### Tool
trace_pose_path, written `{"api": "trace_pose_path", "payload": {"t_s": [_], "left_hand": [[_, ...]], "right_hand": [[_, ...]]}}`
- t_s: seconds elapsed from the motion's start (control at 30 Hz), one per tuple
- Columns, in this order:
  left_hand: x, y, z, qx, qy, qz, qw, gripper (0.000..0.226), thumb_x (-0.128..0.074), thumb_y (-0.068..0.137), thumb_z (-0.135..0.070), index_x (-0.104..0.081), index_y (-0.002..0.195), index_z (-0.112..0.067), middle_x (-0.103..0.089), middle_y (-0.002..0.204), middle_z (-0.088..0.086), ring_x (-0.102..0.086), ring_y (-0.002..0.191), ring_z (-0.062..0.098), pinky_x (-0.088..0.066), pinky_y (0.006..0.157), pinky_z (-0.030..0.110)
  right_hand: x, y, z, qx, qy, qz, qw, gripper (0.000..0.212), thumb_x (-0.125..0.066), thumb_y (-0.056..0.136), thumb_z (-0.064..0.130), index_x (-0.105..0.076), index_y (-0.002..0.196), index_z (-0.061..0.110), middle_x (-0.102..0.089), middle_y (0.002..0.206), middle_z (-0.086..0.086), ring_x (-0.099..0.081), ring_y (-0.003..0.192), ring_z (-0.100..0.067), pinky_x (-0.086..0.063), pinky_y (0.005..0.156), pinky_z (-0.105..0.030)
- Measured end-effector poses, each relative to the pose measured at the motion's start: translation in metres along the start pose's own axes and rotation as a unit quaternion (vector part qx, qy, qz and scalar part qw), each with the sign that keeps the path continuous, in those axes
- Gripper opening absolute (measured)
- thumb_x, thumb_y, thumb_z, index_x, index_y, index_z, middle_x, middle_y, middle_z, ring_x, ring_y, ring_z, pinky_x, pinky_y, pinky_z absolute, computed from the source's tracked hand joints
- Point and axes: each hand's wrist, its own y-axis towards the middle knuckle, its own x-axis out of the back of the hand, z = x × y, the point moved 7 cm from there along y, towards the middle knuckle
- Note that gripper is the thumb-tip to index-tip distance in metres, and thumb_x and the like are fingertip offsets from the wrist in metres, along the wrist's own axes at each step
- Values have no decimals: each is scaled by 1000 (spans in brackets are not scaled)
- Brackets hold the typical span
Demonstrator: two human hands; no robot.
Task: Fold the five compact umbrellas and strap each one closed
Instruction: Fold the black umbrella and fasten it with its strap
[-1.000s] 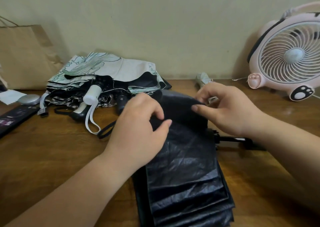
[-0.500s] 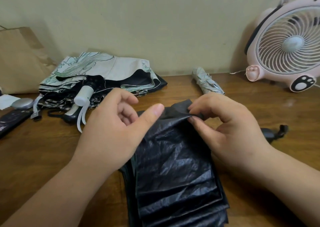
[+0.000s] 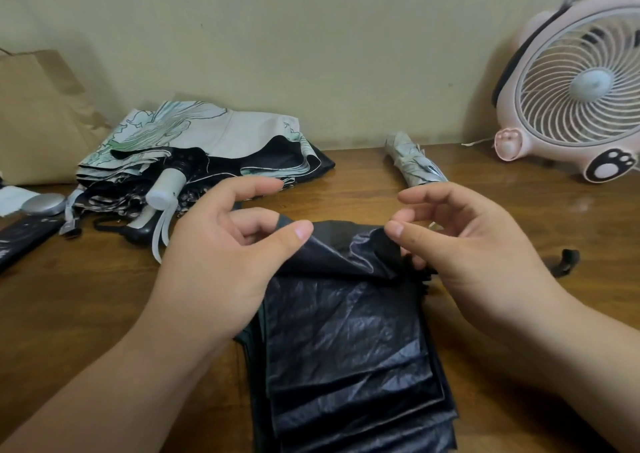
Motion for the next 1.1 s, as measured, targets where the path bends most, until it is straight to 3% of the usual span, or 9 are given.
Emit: {"api": "trace_pose_path", "payload": {"t_s": [0.07,0.13,0.27,0.4,0.53,0.67,0.83,0.97,1.1], "left_hand": [[0,2,5,10,-36,-5,999,50,-81,67,-28,-65,114,-24,-70,78,21,-70,75,39,-57,90,48],[0,5,11,15,-42,-5,999,50,-92,67,-25,-66,110,-24,-65,73,24,-62,72,37,-52,96,57],[8,8,18,25,-87,-35,995,32,-77,71,-16,-68,100,-25,-53,62,7,-51,75,31,-47,98,66],[7,8,14,18,-134,-32,990,32,-73,70,-6,-66,99,-17,-48,66,9,-49,75,29,-50,87,47],[0,7,15,38,-164,-4,986,48,-77,68,12,-61,103,-15,-62,81,14,-69,80,27,-58,82,38],[1,6,17,49,-206,-15,977,52,-76,60,2,-59,105,-17,-69,90,12,-72,87,27,-60,76,31],[-1,4,16,65,-191,-13,979,68,-87,55,4,-58,113,-18,-73,103,14,-74,89,30,-61,74,32],[0,2,13,66,-167,-20,984,83,-93,48,2,-58,119,-22,-73,111,10,-76,90,28,-61,75,33],[7,1,0,15,-108,-36,993,81,-90,50,-6,-57,120,-31,-68,121,2,-77,86,22,-62,75,36]], "right_hand": [[-3,3,-2,1,-9,0,1000,31,-78,82,0,-70,104,20,-74,93,-4,-63,70,-13,-49,63,-23],[-5,5,0,11,-7,4,1000,34,-74,84,-8,-70,102,20,-74,94,-5,-63,75,-15,-51,67,-23],[1,6,3,8,34,1,999,36,-65,87,-15,-70,104,17,-71,90,-5,-61,74,-14,-49,65,-23],[8,7,2,-5,64,-2,998,37,-59,85,-21,-71,100,10,-69,86,-7,-63,68,-17,-46,66,-31],[4,3,2,-9,41,22,999,35,-64,84,-16,-74,100,14,-72,94,-5,-64,76,-14,-51,67,-29],[-2,-3,8,1,35,39,999,37,-79,78,-2,-73,107,19,-72,100,-7,-69,82,-17,-57,72,-29],[-10,-6,8,-65,-8,72,995,43,-74,86,8,-65,124,25,-67,66,4,-59,58,-6,-48,61,-17],[-16,-11,9,-95,35,88,991,42,-67,90,-1,-67,124,23,-72,68,2,-65,56,-3,-46,51,-9],[-10,-8,6,-98,67,58,991,30,-65,89,-8,-75,108,12,-69,63,2,-59,48,-1,-43,49,-7]]}}
